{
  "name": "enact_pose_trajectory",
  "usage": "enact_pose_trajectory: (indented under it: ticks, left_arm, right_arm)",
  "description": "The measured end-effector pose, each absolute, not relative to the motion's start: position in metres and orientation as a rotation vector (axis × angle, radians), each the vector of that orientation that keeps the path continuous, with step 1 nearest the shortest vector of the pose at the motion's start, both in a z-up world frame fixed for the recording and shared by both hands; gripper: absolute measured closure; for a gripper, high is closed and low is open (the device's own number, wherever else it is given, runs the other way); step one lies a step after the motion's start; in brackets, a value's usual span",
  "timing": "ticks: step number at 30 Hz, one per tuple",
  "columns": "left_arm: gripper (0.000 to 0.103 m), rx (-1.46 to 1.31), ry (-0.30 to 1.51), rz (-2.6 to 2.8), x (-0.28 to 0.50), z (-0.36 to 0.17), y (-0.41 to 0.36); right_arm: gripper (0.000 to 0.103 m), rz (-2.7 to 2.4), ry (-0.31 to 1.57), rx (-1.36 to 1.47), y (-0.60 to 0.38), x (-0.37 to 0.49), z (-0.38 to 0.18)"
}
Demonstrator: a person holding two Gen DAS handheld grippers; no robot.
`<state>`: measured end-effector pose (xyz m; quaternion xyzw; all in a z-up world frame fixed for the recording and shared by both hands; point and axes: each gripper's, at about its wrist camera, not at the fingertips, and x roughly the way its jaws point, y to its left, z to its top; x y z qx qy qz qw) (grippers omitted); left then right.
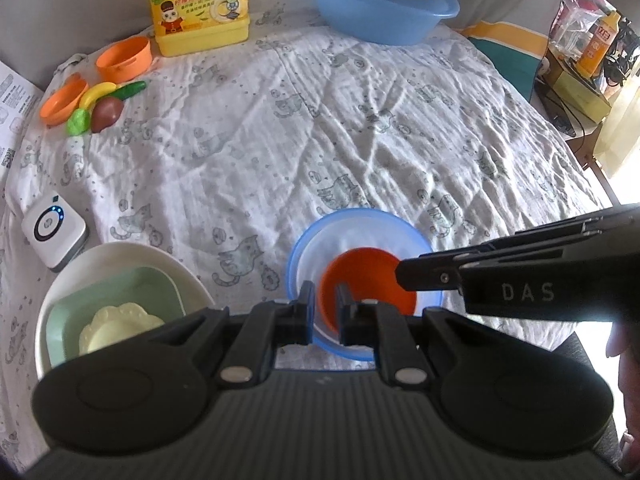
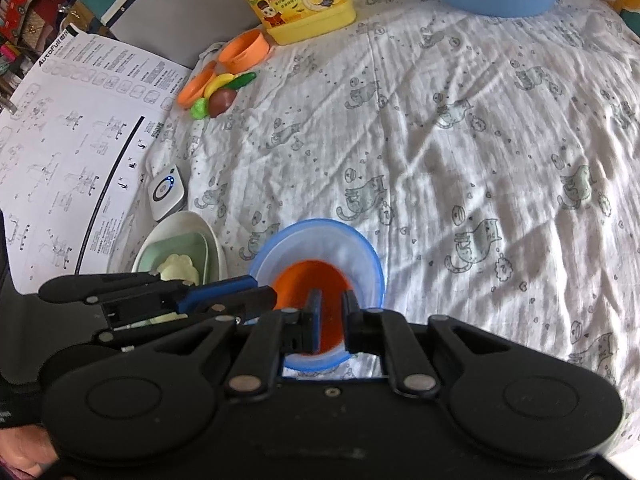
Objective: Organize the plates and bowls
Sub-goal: 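Carry the orange bowl over the clear bowl, lower it inside, open the right gripper, then grasp the rim of the blue bowl holding the nested bowls with the right gripper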
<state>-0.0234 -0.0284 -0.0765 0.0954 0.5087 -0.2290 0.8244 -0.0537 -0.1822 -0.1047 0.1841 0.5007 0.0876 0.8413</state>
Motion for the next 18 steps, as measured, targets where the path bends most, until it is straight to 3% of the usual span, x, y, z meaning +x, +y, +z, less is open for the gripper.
enact_pose_trajectory:
  ticks: [3, 4, 5, 6, 7, 8, 12, 13, 18]
  left_arm:
    - [0.089, 0.206, 1.068, -0.479, -0.024, -0.075, -0.028]
    - [0.082, 0.21, 1.06, -0.475, -0.025, -0.073, -0.027]
    - [0.07, 0.213, 1.048, -0.471, -0.026, -0.071, -0.027]
    - [0.06, 0.216, 1.028, -0.465, -0.027, -0.068, -0.025]
    - [0.041, 0.221, 1.006, -0.455, -0.029, -0.065, -0.024]
    - [0.03, 0.228, 0.982, -0.445, -0.031, -0.061, -0.022]
    - [0.009, 0.26, 0.911, -0.419, -0.037, -0.049, -0.015]
    - [0.002, 0.257, 0.9, -0.415, -0.038, -0.047, -0.012]
    - [0.0, 0.218, 0.888, -0.407, -0.043, -0.044, 0.001]
  right_arm:
    - [0.089, 0.192, 1.051, 0.397, -0.183, -0.053, -0.103]
    - [0.087, 0.195, 1.047, 0.402, -0.183, -0.054, -0.101]
    - [0.082, 0.196, 1.043, 0.405, -0.184, -0.054, -0.1]
    - [0.069, 0.196, 1.03, 0.405, -0.184, -0.056, -0.097]
    - [0.059, 0.194, 1.015, 0.395, -0.184, -0.057, -0.093]
    - [0.056, 0.191, 1.002, 0.382, -0.184, -0.059, -0.089]
    - [0.023, 0.169, 0.96, 0.355, -0.185, -0.063, -0.077]
    - [0.02, 0.167, 0.947, 0.351, -0.186, -0.065, -0.074]
    - [0.006, 0.147, 0.931, 0.38, -0.193, -0.071, -0.069]
